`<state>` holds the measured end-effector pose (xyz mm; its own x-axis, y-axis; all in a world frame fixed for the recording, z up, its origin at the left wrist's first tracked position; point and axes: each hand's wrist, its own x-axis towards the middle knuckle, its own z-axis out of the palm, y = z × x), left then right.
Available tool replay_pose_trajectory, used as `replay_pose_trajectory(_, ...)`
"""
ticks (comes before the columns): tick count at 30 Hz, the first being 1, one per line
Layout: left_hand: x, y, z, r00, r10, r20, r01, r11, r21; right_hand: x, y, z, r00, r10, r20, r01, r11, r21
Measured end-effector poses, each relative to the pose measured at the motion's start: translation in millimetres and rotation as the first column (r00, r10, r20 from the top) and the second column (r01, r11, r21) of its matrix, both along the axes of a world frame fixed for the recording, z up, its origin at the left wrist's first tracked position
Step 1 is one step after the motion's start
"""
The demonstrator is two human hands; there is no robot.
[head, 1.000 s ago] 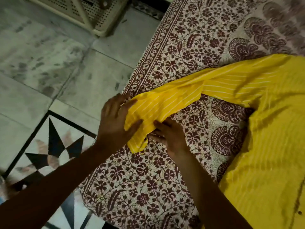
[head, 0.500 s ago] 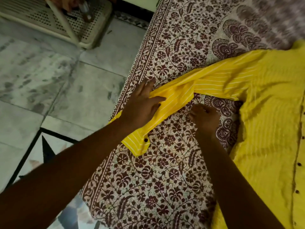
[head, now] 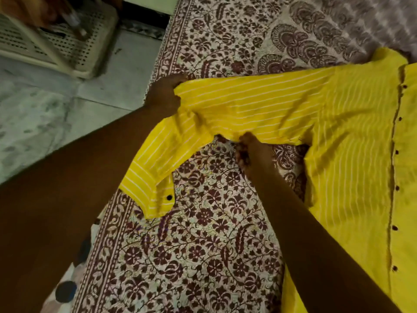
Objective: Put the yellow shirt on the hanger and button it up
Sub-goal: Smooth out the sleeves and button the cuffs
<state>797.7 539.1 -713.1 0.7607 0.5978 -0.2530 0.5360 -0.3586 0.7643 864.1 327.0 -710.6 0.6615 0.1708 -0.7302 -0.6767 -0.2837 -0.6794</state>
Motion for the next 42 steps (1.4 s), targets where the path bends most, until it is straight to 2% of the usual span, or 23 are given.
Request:
replay_pose_trajectory(3, 5, 4, -4, 0.989, 0.061, -0.136, -0.02, 0.958, 0.286, 0, -9, -3, 0.975, 0.196, 0.101, -0.183, 0.975, -0.129)
replay_pose_trajectory(5, 4, -7, -7, 0.988, -0.077, -0.136, 0.14, 0.82, 0.555, 8, -12, 1, 0.897, 0.382, 0.222, -0.316, 0.906, -0.28)
replay_pose_trajectory(6, 1, -17, -9, 0.975, -0.198, -0.105, 0.22, 0.751, 0.623, 11, -15, 5, 0.817, 0.493, 0.3, -0.36, 0.842, -0.402)
replay_pose_trajectory(7, -2, -30, -11, 0.941, -0.324, -0.098, 0.306, 0.689, 0.658, 15, -18, 8, 0.729, 0.574, 0.373, -0.335, 0.775, -0.536)
replay_pose_trajectory(9, -8, -51, -24, 0.867, -0.47, -0.169, 0.46, 0.621, 0.634, 28, -21, 12, 0.564, 0.628, 0.536, -0.123, 0.705, -0.698)
replay_pose_trajectory(11, -19, -53, -35, 0.865, -0.419, -0.275, 0.498, 0.663, 0.558, 40, -23, 12, 0.383, 0.581, 0.718, 0.005, 0.776, -0.631)
replay_pose_trajectory(12, -23, -47, -40, 0.869, -0.383, -0.313, 0.495, 0.687, 0.532, 48, -22, 7, 0.322, 0.633, 0.704, -0.036, 0.751, -0.659)
replay_pose_trajectory(13, -27, -40, -43, 0.87, -0.367, -0.329, 0.491, 0.697, 0.523, 54, -22, -1, 0.298, 0.733, 0.611, -0.132, 0.666, -0.734)
replay_pose_trajectory(15, -32, -34, -37, 0.877, -0.37, -0.306, 0.479, 0.711, 0.515, 61, -25, -18, 0.267, 0.91, 0.318, -0.311, 0.393, -0.865)
replay_pose_trajectory(16, -33, -36, -31, 0.886, -0.373, -0.276, 0.463, 0.722, 0.514, 63, -25, -23, 0.24, 0.947, 0.214, -0.374, 0.294, -0.88)
replay_pose_trajectory(17, -37, -41, -23, 0.891, -0.384, -0.244, 0.454, 0.724, 0.519, 63, -25, -26, 0.226, 0.959, 0.173, -0.405, 0.254, -0.878)
replay_pose_trajectory(20, -66, -67, -10, 0.861, -0.441, -0.254, 0.502, 0.652, 0.569, 55, -26, -23, 0.254, 0.93, 0.267, -0.382, 0.35, -0.855)
replay_pose_trajectory(23, -107, -93, -8, 0.869, -0.358, -0.342, 0.493, 0.683, 0.538, 16, -30, -16, 0.211, 0.782, 0.587, -0.317, 0.622, -0.716)
replay_pose_trajectory(24, -119, -98, -6, 0.885, -0.315, -0.342, 0.457, 0.724, 0.516, -1, -31, -12, 0.227, 0.717, 0.659, -0.34, 0.693, -0.636)
replay_pose_trajectory(26, -135, -98, 0, 0.934, -0.238, -0.265, 0.34, 0.818, 0.464, -34, -28, -7, 0.381, 0.633, 0.674, -0.472, 0.76, -0.447)
replay_pose_trajectory(29, -151, -87, 19, 0.991, -0.104, -0.085, 0.126, 0.937, 0.327, -75, -15, 2, 0.694, 0.558, 0.455, -0.563, 0.814, -0.139)
replay_pose_trajectory(31, -149, -80, 42, 1.0, -0.011, 0.014, 0.008, 0.986, 0.167, -92, -3, 8, 0.877, 0.428, 0.217, -0.463, 0.875, 0.144)
replay_pose_trajectory(32, -149, -76, 56, 0.998, 0.038, 0.046, -0.041, 0.997, 0.069, -99, 4, 14, 0.921, 0.373, 0.11, -0.389, 0.89, 0.24)
replay_pose_trajectory(34, -145, -65, 81, 0.992, 0.105, 0.065, -0.088, 0.971, -0.221, -108, 19, 14, 0.952, 0.307, 0.003, -0.291, 0.9, 0.326)
replay_pose_trajectory(36, -144, -45, 98, 0.986, 0.151, 0.077, -0.093, 0.86, -0.503, -111, 35, 15, 0.966, 0.25, -0.062, -0.202, 0.885, 0.419)
replay_pose_trajectory(38, -142, -20, 95, 0.979, 0.203, 0.012, -0.151, 0.763, -0.628, -111, 47, 14, 0.976, 0.188, -0.11, -0.109, 0.86, 0.499)
replay_pose_trajectory(39, -144, -9, 89, 0.969, 0.243, -0.03, -0.206, 0.743, -0.637, -112, 52, 16, 0.98, 0.184, -0.082, -0.125, 0.875, 0.467)
replay_pose_trajectory(42, -163, 11, 50, 0.954, 0.257, -0.157, -0.297, 0.718, -0.629, -109, 61, 15, 0.959, 0.252, 0.129, -0.267, 0.956, 0.118)
